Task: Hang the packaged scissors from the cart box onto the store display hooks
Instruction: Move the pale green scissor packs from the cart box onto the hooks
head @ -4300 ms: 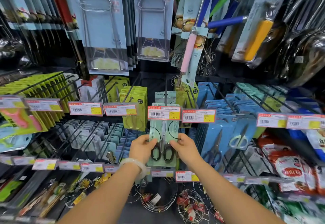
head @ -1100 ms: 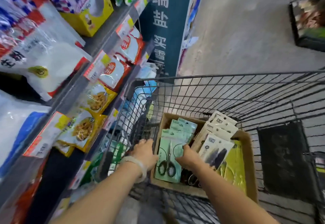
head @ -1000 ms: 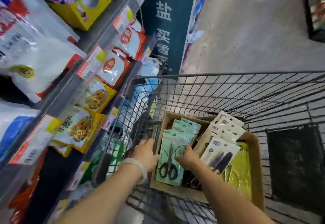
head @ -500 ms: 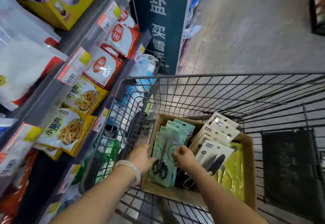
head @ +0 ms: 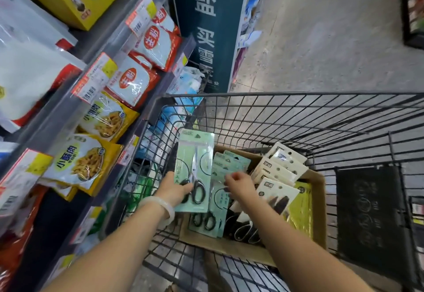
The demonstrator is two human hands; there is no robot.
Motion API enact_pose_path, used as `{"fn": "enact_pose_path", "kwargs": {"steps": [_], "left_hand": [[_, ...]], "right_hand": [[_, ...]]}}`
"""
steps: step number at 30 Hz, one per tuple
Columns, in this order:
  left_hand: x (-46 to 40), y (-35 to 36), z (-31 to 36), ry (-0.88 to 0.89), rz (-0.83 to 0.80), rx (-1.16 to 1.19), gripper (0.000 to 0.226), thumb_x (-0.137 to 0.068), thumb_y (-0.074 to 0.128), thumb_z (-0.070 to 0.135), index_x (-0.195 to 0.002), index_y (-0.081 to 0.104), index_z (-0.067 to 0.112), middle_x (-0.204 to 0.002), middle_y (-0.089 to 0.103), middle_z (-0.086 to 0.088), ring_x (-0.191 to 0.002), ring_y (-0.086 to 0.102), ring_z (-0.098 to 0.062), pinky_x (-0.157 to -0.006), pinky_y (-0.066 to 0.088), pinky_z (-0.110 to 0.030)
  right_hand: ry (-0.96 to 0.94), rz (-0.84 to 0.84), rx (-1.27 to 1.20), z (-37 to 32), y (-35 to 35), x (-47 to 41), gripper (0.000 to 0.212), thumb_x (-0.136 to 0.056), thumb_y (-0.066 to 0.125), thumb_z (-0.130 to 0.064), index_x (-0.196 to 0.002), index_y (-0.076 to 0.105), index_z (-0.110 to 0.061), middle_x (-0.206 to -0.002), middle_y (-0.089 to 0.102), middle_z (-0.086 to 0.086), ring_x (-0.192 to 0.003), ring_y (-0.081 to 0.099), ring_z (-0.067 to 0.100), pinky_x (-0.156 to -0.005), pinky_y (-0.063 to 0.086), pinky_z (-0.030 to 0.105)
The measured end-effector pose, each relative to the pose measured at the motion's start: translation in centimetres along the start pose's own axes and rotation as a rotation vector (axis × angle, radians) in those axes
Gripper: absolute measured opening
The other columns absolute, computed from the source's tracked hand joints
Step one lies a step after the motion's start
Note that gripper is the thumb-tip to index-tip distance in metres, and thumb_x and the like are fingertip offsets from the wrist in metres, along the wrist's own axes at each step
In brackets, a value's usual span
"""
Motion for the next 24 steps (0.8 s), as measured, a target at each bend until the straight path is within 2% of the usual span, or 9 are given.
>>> {"fn": "enact_pose_path", "kwargs": {"steps": [3, 6, 9, 12, 15, 18, 20, 22, 24], "left_hand": [[-1.2, -0.4, -1.6, -0.045, 0.03, 0.033, 0.067, -0.09, 0.061, 0.017, -0.147, 0.025, 0.012, -0.152, 0.032, -0.01, -0.138, 0.033, -0.031, -0.114, 0.029, -0.049], [-2.2, -0.8, -2.5, -0.093, 0.075, 0.032, 0.068, -0.09, 0.06, 0.017, -0.147, 0.025, 0.01, -0.152, 0.031, -0.011, -0.139, 0.031, -0.031, -0.114, 0.028, -0.049], [-2.8, -0.9, -2.8, -0.096, 0.095, 0.007, 0.062, -0.09, 0.06, 0.017, -0.143, 0.03, 0.007, -0.148, 0.037, -0.013, -0.134, 0.037, -0.033, -0.111, 0.032, -0.048], [-3.1, -0.8, -3.1, -0.103, 0.122, -0.004, 0.051, -0.088, 0.063, 0.018, -0.132, 0.041, 0.005, -0.135, 0.05, -0.014, -0.123, 0.048, -0.033, -0.105, 0.039, -0.048], [-2.9, -0.6, -3.0, -0.086, 0.137, -0.015, 0.037, -0.088, 0.063, 0.015, -0.119, 0.049, 0.004, -0.122, 0.057, -0.014, -0.109, 0.054, -0.029, -0.093, 0.043, -0.037], [-2.4, -0.4, -3.0, -0.095, 0.134, -0.001, 0.043, -0.09, 0.06, 0.013, -0.128, 0.045, 0.004, -0.129, 0.051, -0.01, -0.117, 0.049, -0.028, -0.095, 0.038, -0.036], [-2.0, -0.6, -2.7, -0.088, 0.13, 0.007, 0.043, -0.09, 0.059, 0.011, -0.13, 0.043, 0.005, -0.13, 0.05, -0.01, -0.117, 0.049, -0.027, -0.098, 0.038, -0.037], [-1.7, -0.9, -2.4, -0.075, 0.119, 0.036, 0.037, -0.09, 0.059, 0.008, -0.125, 0.047, 0.006, -0.125, 0.055, -0.012, -0.11, 0.052, -0.026, -0.097, 0.041, -0.038], [-1.1, -1.4, -2.0, -0.064, 0.114, 0.056, 0.039, -0.089, 0.06, 0.007, -0.126, 0.047, 0.007, -0.124, 0.057, -0.011, -0.112, 0.054, -0.028, -0.099, 0.043, -0.04]], "right_hand": [[0.16, -0.089, 0.308, 5.1, 2.2, -1.2, 0.037, -0.09, 0.056, -0.028, -0.117, 0.051, -0.003, -0.103, 0.06, 0.009, -0.088, 0.056, 0.022, -0.077, 0.048, 0.03], [0.209, -0.116, 0.261, 7.2, 3.9, -1.9, 0.045, -0.083, 0.066, -0.032, -0.118, 0.058, -0.004, -0.115, 0.065, 0.013, -0.102, 0.062, 0.027, -0.091, 0.052, 0.036], [0.221, -0.076, 0.278, 7.4, 4.7, -2.5, 0.052, -0.077, 0.071, -0.039, -0.117, 0.059, -0.008, -0.115, 0.066, 0.01, -0.105, 0.063, 0.026, -0.089, 0.053, 0.034], [0.212, -0.008, 0.332, 7.2, 4.9, -2.8, 0.047, -0.079, 0.07, -0.036, -0.116, 0.057, -0.009, -0.114, 0.065, 0.01, -0.104, 0.062, 0.027, -0.084, 0.052, 0.033], [0.198, 0.03, 0.314, 6.7, 5.0, -2.7, 0.035, -0.085, 0.066, -0.027, -0.112, 0.056, -0.007, -0.112, 0.064, 0.012, -0.101, 0.061, 0.027, -0.08, 0.049, 0.031], [0.157, 0.05, 0.296, 6.2, 4.8, -2.0, 0.036, -0.09, 0.058, -0.019, -0.122, 0.05, -0.006, -0.11, 0.062, 0.011, -0.089, 0.058, 0.024, -0.072, 0.045, 0.027], [0.109, 0.065, 0.258, 5.9, 4.3, -1.7, 0.038, -0.091, 0.053, -0.014, -0.128, 0.047, -0.005, -0.099, 0.058, 0.007, -0.081, 0.054, 0.02, -0.07, 0.047, 0.031], [0.029, 0.044, 0.211, 5.4, 3.2, -1.2, 0.034, -0.092, 0.053, -0.013, -0.124, 0.048, -0.004, -0.099, 0.054, 0.002, -0.088, 0.057, 0.023, -0.075, 0.047, 0.031], [-0.063, 0.0, 0.086, 4.1, 1.7, -0.6, 0.023, -0.091, 0.057, -0.014, -0.113, 0.055, -0.01, -0.11, 0.063, 0.003, -0.101, 0.06, 0.025, -0.092, 0.05, 0.039]]}}
Point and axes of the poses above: each hand's wrist, its own x-axis away from the middle knuckle, its own y-axis out of the palm, z = x × y, the point moved 1 cm from there along -x, towards the middle knuckle
